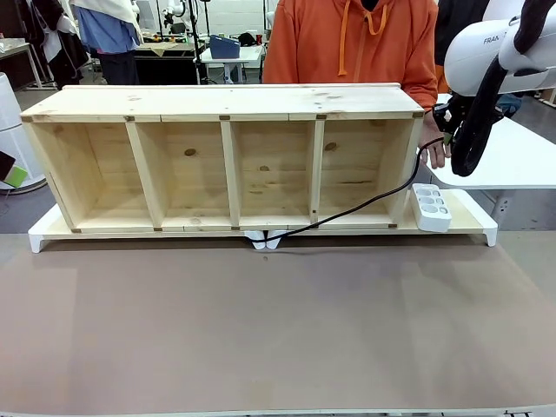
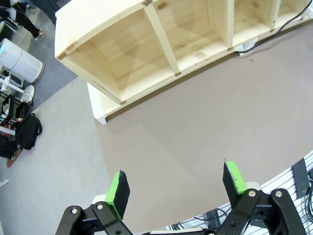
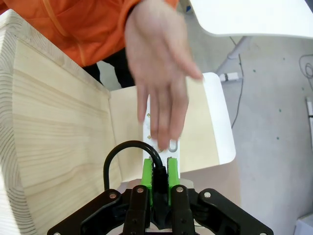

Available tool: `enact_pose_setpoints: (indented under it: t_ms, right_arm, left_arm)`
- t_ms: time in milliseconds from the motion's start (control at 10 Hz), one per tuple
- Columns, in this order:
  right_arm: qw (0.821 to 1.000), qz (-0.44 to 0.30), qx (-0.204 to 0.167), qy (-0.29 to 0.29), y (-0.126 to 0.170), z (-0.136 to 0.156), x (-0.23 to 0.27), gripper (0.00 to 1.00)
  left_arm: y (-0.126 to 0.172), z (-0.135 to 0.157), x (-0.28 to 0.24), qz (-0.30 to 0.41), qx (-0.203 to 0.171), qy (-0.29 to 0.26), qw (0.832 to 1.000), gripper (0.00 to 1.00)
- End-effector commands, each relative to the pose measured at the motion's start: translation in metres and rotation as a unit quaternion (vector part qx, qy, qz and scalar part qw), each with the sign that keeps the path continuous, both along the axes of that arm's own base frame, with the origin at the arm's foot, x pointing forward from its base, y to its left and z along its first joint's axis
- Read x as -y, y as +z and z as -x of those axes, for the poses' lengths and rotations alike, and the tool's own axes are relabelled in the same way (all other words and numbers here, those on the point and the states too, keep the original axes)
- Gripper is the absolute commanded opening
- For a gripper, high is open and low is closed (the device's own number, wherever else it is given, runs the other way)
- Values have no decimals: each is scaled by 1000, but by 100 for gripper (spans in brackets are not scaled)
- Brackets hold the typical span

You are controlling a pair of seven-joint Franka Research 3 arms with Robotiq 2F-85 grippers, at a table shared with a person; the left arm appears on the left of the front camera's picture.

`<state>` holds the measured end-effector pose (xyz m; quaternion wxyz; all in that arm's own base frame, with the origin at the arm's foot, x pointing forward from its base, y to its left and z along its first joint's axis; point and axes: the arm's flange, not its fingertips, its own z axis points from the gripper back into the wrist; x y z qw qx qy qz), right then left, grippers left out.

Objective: Perform cable management.
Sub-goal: Release the Power Cable when the human grasps it.

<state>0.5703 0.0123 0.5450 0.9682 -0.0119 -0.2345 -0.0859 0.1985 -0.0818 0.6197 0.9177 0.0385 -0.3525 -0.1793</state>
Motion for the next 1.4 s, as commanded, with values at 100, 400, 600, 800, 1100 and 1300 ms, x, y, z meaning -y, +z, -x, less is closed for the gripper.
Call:
enact_pose_setpoints:
  t_ms: [100, 400, 600, 800, 1100, 1300]
  right_arm:
    - [1000, 1, 2, 0, -1, -1, 1, 15]
    - [1000, 1, 2, 0, -1, -1, 1, 15]
    - [1000, 1, 2, 0, -1, -1, 1, 15]
    - [1000, 1, 2, 0, -1, -1, 1, 15]
    - [1000, 4, 7, -10, -1, 1, 2, 34]
    - [1000, 6, 9, -5, 0, 3, 3, 53]
  left_arm:
    - [1, -1, 1, 4, 3, -5, 1000, 100]
    - [1, -1, 1, 4, 3, -5, 1000, 100]
    - [1, -1, 1, 4, 3, -5, 1000, 100]
    - [1, -1, 1, 4, 3, -5, 1000, 100]
    - [1, -1, 1, 4, 3, -5, 1000, 100]
    - [1, -1, 1, 4, 3, -5, 1000, 100]
